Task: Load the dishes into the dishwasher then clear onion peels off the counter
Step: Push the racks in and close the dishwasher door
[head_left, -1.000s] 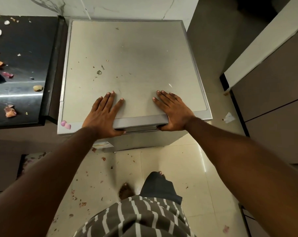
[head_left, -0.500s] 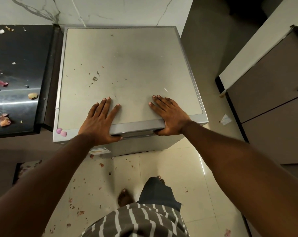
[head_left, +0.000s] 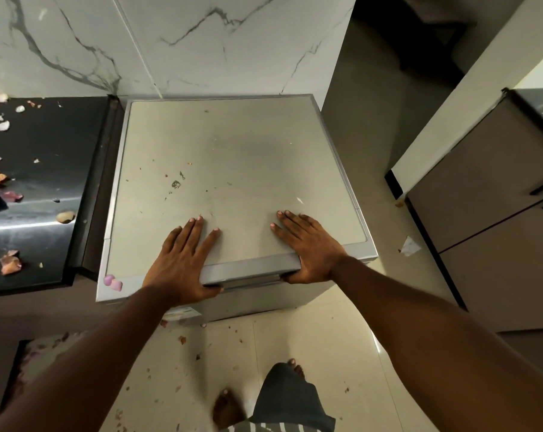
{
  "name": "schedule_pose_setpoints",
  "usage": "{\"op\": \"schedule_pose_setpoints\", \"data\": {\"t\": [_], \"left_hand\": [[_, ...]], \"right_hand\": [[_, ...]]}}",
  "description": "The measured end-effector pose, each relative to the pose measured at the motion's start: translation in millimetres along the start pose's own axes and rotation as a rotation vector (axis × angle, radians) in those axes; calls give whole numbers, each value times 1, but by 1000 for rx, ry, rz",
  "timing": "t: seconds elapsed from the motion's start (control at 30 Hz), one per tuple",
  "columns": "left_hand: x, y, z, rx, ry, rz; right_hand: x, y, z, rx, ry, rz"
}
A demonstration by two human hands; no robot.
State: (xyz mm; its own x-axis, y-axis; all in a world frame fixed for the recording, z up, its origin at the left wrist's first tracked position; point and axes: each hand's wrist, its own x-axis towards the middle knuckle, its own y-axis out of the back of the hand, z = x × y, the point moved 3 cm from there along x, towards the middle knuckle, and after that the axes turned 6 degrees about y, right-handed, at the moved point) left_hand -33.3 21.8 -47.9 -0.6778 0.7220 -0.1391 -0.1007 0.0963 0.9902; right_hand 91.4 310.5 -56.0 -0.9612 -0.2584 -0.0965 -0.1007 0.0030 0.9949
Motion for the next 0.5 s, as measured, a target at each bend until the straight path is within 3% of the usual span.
{"op": "schedule_pose_setpoints", "data": {"t": [0.5], "left_hand": [[3,-6,-3,-21,-13,2]], "right_hand": [[0,-1,1,12,-7,-12]]}}
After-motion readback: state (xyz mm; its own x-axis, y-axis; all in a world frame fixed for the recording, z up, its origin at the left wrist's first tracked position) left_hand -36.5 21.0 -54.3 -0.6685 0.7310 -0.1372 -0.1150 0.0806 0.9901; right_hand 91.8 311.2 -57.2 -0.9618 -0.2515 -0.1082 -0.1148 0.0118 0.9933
